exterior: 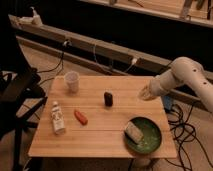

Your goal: Knock the eraser over

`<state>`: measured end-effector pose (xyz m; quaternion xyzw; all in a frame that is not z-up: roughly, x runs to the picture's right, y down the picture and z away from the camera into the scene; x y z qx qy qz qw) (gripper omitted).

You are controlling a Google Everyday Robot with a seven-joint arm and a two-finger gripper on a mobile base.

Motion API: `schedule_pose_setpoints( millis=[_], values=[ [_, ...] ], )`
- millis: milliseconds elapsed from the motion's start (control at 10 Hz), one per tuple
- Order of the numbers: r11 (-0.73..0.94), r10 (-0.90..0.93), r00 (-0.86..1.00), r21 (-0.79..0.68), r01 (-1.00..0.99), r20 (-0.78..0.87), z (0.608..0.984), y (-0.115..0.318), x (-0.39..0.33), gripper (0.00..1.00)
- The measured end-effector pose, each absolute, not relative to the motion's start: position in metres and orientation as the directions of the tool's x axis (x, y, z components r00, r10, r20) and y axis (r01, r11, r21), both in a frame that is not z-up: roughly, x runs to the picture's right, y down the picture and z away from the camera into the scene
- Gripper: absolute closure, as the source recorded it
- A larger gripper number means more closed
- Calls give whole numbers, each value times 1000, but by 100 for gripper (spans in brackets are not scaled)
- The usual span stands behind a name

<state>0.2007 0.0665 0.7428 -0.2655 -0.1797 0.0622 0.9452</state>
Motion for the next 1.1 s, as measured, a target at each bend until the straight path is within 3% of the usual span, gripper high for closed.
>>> schedule_pose_setpoints(
  millis=[200, 600, 1100],
  values=[
    [854, 156, 965, -520, -25, 209, 744, 72, 191, 73],
    [856, 217, 923, -517, -23, 319, 754, 55, 179, 73],
    [857, 204, 934, -515, -25, 294, 768, 58, 170, 73]
  ],
)
